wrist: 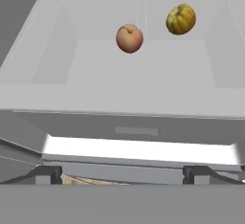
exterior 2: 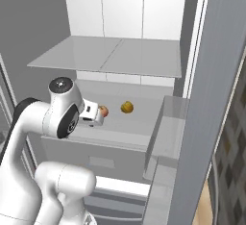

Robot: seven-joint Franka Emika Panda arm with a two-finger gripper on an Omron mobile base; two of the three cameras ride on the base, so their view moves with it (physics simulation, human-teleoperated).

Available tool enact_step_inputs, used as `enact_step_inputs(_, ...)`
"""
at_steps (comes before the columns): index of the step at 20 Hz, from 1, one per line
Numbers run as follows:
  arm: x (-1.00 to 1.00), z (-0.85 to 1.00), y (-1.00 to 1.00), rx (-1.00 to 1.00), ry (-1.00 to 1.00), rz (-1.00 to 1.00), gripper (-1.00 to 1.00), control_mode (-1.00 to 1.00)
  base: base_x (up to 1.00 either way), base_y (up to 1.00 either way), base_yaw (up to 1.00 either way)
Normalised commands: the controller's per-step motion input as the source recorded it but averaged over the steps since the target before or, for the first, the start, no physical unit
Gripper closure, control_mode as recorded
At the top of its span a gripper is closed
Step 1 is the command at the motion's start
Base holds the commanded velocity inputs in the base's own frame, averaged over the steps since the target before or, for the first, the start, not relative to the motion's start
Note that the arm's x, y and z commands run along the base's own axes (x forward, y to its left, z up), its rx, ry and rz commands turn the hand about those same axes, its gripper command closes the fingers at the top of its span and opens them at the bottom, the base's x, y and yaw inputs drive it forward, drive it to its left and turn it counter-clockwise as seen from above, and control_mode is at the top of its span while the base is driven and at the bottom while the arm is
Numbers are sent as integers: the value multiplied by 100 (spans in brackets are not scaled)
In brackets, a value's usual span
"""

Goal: Open the fridge, remove the peach, squash, and steak, and place them on any counter.

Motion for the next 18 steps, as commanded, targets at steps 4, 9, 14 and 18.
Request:
enact_step_inputs(4,32,-19,8,0,0,-2,-100,-100,0,0,0)
enact_step_inputs(9,58,-27,1,0,0,-6,-100,-100,0,0,0)
enact_step_inputs(14,55,-29,1,0,0,-6,-100,-100,0,0,0)
enact_step_inputs(18,52,-11,2,0,0,-6,-100,-100,0,0,0)
